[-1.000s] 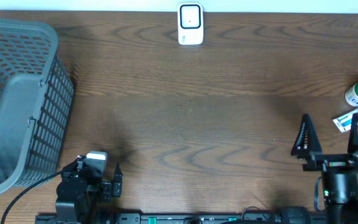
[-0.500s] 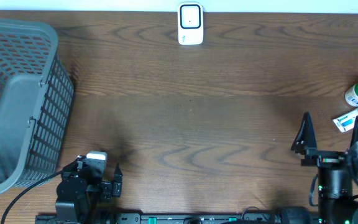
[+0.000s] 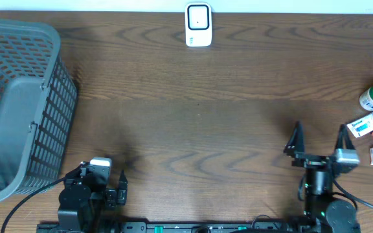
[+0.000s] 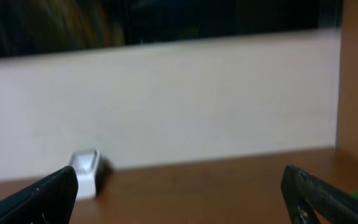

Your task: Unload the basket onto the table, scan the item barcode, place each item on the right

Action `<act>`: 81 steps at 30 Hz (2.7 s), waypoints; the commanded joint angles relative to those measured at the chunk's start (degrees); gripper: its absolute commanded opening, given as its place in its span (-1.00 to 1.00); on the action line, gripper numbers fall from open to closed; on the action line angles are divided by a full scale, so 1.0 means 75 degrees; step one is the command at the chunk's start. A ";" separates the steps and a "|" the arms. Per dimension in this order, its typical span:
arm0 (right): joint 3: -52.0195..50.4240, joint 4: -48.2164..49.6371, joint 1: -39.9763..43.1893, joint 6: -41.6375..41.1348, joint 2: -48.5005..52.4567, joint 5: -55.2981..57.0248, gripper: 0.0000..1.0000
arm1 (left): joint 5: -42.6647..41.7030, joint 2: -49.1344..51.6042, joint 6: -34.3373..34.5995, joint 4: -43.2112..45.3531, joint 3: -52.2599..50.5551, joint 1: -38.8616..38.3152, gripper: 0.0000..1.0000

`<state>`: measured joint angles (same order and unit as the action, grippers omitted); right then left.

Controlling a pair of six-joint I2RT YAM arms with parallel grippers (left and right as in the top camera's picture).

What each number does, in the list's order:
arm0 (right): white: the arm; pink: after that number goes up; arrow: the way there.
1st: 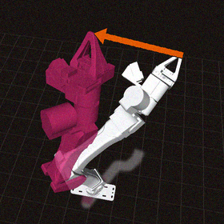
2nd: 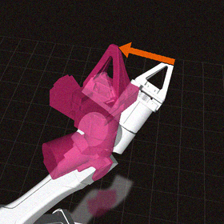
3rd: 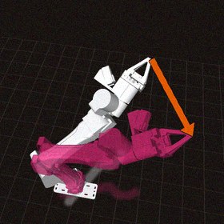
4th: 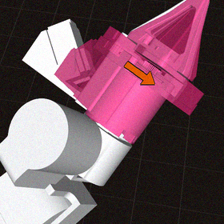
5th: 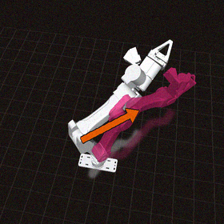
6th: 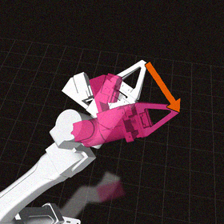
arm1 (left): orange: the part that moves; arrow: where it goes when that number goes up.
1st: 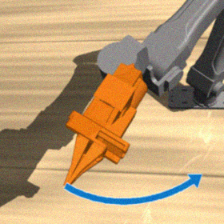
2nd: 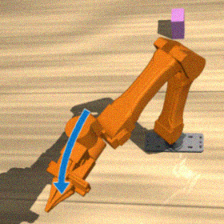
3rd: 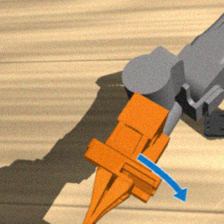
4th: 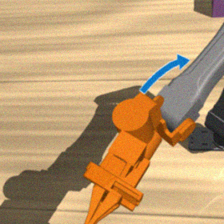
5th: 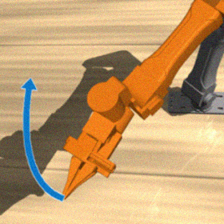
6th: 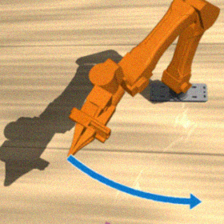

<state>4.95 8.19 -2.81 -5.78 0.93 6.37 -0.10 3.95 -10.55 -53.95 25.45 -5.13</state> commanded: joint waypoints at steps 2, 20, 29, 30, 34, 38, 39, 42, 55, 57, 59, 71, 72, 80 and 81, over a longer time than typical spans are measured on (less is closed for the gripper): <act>-0.0589 -0.0029 0.0050 -0.0128 -0.0087 0.0119 0.99 | -0.0047 -0.0047 -0.0073 -0.0006 -0.0020 0.0032 0.99; -0.0618 -0.1577 0.0047 0.0268 -0.0085 0.0035 0.98 | -0.0047 -0.0047 -0.0073 -0.0006 -0.0020 0.0032 0.99; -0.0618 -0.1580 0.0047 0.0268 -0.0085 0.0035 0.98 | -0.0047 -0.0047 -0.0073 -0.0006 -0.0020 0.0032 0.99; -0.0618 -0.1580 0.0047 0.0268 -0.0085 0.0035 0.99 | -0.0047 -0.0047 -0.0073 -0.0006 -0.0020 0.0032 0.99; -0.0618 -0.1580 0.0047 0.0268 -0.0085 0.0035 0.99 | -0.0047 -0.0047 -0.0073 -0.0006 -0.0020 0.0032 0.99; -0.0618 -0.1580 0.0047 0.0268 -0.0085 0.0035 0.99 | -0.0160 -0.0064 -0.0050 0.0058 -0.0020 0.0029 0.99; -0.0618 -0.1580 0.0050 0.0268 -0.0085 0.0035 0.99 | -0.0271 -0.0064 -0.0009 0.0283 -0.0023 0.0029 0.99; -0.0618 -0.1580 0.0047 0.0268 -0.0085 0.0035 0.99 | -0.0309 -0.0064 -0.0020 0.1501 -0.0236 0.0035 0.99; -0.0618 -0.1580 0.0047 0.0268 -0.0085 0.0035 0.99 | -0.0096 -0.0283 -0.0041 0.6537 -0.2780 0.0175 0.99; -0.0618 -0.1580 0.0047 0.0268 -0.0085 0.0035 0.99 | -0.0099 -0.0490 0.0015 0.6481 -0.2975 0.0321 0.99; -0.0618 -0.1580 0.0047 0.0268 -0.0085 0.0035 0.98 | -0.0105 -0.0516 0.0047 0.6458 -0.3124 0.0414 0.99; -0.0618 -0.1577 0.0047 0.0268 -0.0085 0.0035 0.99 | -0.0012 -0.0516 0.0259 0.6458 -0.3281 0.0373 0.99; -0.0618 -0.1580 0.0047 0.0268 -0.0085 0.0035 0.98 | -0.0017 -0.0516 0.0306 0.6461 -0.3281 0.0373 0.99; -0.0618 -0.1580 0.0047 0.0268 -0.0085 0.0035 0.98 | -0.0017 -0.0487 0.0303 0.6473 -0.3279 0.0373 0.99; -0.0618 -0.1577 0.0050 0.0268 -0.0085 0.0035 0.99 | -0.0017 -0.0487 0.0303 0.6473 -0.3279 0.0373 0.99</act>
<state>0.38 -3.42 -2.81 -4.47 0.69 6.46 -1.15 0.62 -8.82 -4.82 2.68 -2.28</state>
